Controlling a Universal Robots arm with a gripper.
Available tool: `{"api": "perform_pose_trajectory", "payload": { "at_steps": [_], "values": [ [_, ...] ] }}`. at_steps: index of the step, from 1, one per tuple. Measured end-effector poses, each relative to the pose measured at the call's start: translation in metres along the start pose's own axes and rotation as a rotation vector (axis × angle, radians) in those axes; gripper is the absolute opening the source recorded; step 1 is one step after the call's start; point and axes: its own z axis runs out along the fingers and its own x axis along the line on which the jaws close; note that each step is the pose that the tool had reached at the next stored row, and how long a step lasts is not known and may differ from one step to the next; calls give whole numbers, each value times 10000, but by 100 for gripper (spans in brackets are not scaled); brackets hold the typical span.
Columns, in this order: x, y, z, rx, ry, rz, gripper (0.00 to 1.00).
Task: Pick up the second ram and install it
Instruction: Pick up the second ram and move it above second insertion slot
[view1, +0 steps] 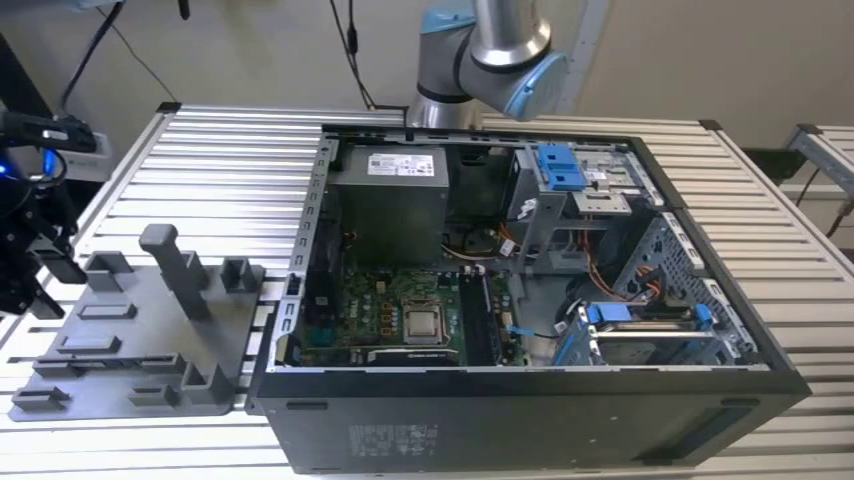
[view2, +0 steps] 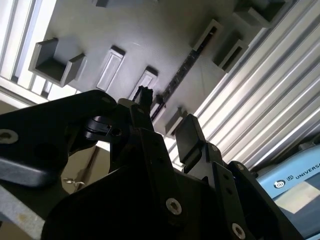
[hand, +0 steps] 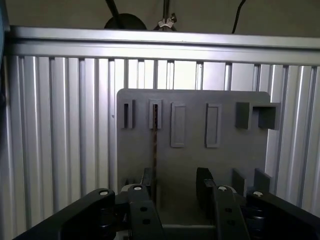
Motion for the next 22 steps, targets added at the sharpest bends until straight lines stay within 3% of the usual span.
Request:
{"api": "perform_pose_trajectory", "payload": {
  "at_steps": [22],
  "values": [
    [120, -19, 245, -3, 0, -103, 48]
  ]
}}
